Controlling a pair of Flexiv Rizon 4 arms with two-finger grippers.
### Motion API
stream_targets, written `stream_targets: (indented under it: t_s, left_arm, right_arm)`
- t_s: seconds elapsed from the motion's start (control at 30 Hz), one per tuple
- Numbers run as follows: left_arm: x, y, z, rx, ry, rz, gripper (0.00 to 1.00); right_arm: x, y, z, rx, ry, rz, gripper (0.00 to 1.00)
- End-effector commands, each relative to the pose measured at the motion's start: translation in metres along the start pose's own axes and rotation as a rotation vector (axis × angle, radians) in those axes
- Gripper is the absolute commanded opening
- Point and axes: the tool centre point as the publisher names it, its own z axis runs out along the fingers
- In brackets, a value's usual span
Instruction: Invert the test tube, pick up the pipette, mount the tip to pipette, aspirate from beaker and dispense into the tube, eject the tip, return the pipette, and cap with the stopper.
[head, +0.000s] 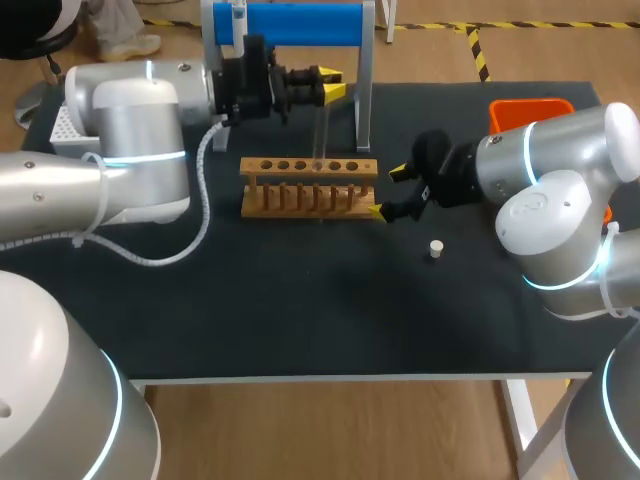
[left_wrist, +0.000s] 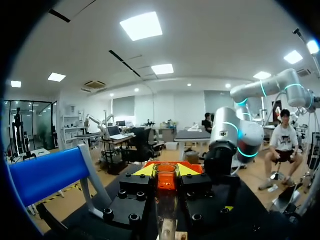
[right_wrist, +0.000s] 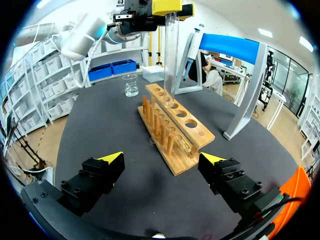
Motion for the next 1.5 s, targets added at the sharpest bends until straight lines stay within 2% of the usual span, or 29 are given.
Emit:
stream_targets:
  t_s: [0.03,0.7,1.03,1.17,1.5]
  left_arm:
    - [0.003,0.005,-0.004,0.002,-0.005,-0.004,0.00]
    - [-0.009,-0.004,-0.002,0.040,-0.025,0.032,0.00]
    - [-0.010,0.006,0.000,0.034,-0.018,0.017,0.00]
    - [-0.011,0.007,0.001,0.065,-0.009,0.049,0.00]
    - [-0.008,0.015,-0.001,0.051,-0.015,0.044,0.00]
  right_arm:
    - [0.000,-0.001,-0.001,-0.001,0.002,0.000,1.00]
    - [0.000,-0.001,-0.001,-0.001,0.002,0.000,1.00]
    - [0.000,-0.001,-0.001,-0.001,0.002,0.000,1.00]
    - [0.000,-0.001,-0.001,-0.001,0.002,0.000,1.00]
    - [0.000,-0.001,-0.001,-0.001,0.002,0.000,1.00]
